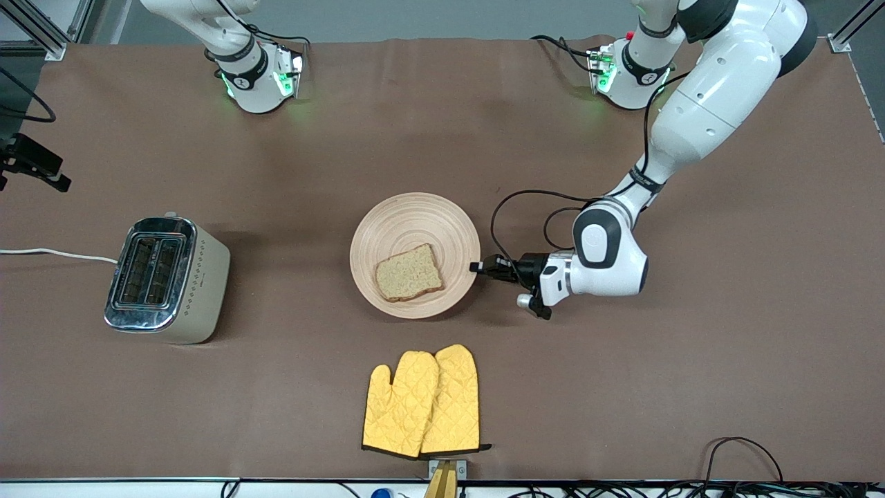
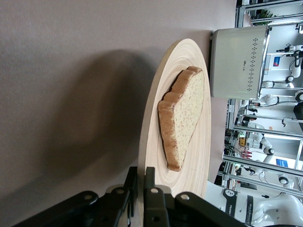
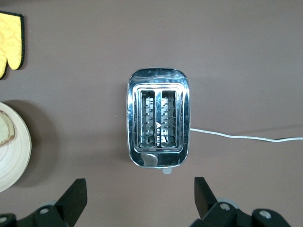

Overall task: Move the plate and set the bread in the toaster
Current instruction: 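Slide the plate with bread toward the toaster using the left gripper, then release the plate with the left gripper while the right gripper reaches the bread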

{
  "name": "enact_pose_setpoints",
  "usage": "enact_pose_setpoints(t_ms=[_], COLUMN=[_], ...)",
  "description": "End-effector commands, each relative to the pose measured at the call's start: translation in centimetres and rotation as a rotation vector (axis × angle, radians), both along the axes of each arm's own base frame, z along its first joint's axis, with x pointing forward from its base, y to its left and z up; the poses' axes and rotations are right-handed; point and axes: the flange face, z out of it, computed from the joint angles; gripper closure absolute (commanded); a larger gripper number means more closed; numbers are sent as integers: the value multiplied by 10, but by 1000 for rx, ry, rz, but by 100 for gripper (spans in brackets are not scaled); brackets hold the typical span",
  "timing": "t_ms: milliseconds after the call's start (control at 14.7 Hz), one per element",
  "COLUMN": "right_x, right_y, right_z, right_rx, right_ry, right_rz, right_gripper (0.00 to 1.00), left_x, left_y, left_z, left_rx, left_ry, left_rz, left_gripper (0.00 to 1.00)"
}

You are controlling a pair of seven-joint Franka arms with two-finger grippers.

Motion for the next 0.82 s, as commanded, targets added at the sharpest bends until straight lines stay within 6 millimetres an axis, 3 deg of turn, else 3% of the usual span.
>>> enact_pose_setpoints(t_ms=[0, 273, 341, 409, 477, 545, 750], right_x=[-1, 0, -3, -4, -3, 1, 21], right_y=[-7, -8, -7, -2, 3, 19, 68], right_z=[-2, -17, -20, -23, -28, -35, -75], right_rx=[-10, -4, 0, 13, 19, 32, 105], right_ry=[7, 66, 104, 126, 138, 150, 202], right_rz=[-3, -6, -4, 1, 1, 22, 47], right_gripper=[0, 0, 0, 0, 0, 0, 0], left_x=[-2, -13, -14, -13, -12, -11, 8], left_y=[-5, -12, -12, -12, -11, -10, 7], left_z=[-12, -39, -42, -42, -42, -40, -21], left_rx=[-35, -101, -101, -101, -97, -94, -80], left_ry=[-28, -65, -64, -65, -58, -55, -38], left_rz=[11, 42, 41, 41, 49, 53, 103], left_gripper=[97, 96, 92, 82, 53, 1, 0])
